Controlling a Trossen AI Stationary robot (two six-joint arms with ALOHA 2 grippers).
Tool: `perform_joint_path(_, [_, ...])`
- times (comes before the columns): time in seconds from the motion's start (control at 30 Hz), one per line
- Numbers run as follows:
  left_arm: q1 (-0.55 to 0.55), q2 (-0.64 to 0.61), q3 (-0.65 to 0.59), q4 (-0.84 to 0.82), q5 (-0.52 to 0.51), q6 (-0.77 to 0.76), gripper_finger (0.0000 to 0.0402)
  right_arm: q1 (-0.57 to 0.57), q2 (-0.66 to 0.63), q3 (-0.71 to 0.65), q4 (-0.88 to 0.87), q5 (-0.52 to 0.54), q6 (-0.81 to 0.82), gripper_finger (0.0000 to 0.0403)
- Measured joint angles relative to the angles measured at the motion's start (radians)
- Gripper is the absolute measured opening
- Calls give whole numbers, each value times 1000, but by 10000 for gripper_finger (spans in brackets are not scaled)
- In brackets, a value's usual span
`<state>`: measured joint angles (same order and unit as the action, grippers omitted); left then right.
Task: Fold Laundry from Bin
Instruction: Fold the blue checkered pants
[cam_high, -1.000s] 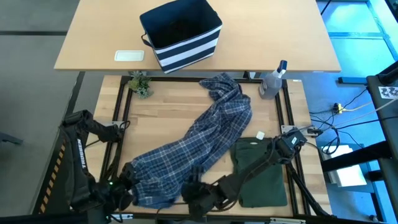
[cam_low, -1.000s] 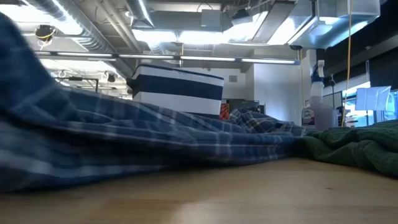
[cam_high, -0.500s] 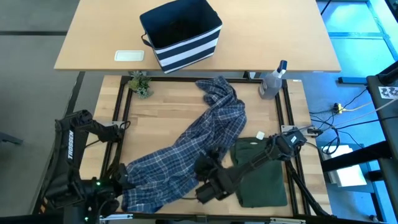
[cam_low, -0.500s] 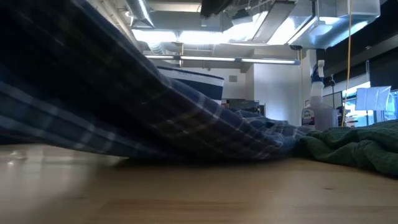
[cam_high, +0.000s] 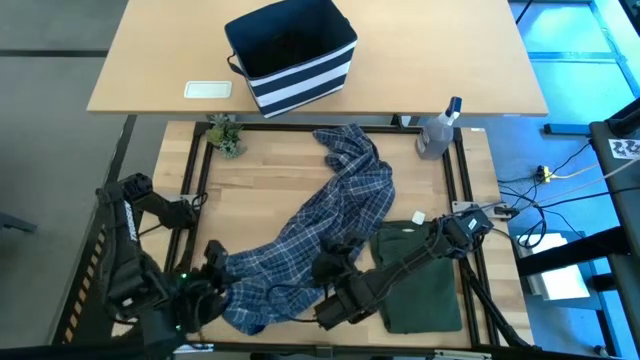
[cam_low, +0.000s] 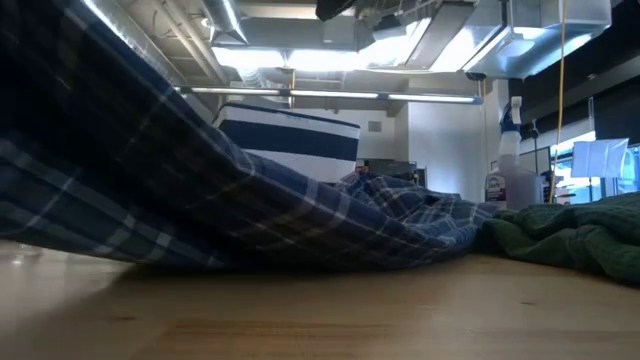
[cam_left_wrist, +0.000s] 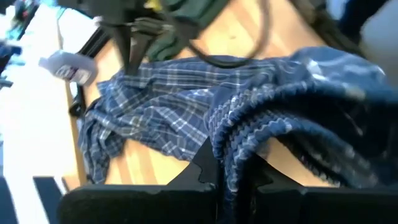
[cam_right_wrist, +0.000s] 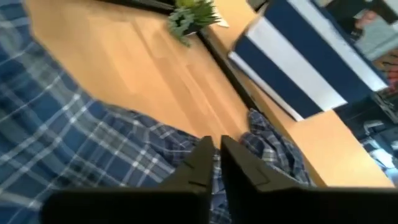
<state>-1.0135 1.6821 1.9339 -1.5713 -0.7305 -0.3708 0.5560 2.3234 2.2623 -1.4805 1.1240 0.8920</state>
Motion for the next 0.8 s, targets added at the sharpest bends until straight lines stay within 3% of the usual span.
perform_joint_path(0.1, [41, 0, 0, 0, -27, 8, 5, 0, 0, 0, 84, -40, -101, 5])
perform_joint_path(0.33, [96, 0, 0, 0, 10, 52, 5, -20, 0, 0, 294, -136, -319, 8])
perform_joint_path(0.43, [87, 0, 0, 0, 16, 44, 5, -29, 0, 0, 389, -168, -391, 3])
perform_joint_path(0.63, [36, -1, -18, 0, 16, -5, 5, -48, 0, -83, 714, -342, -604, 5])
perform_joint_path(0.8, [-2, -1, -99, 1, 30, -67, 5, -66, -7, -182, 818, -379, -610, 5])
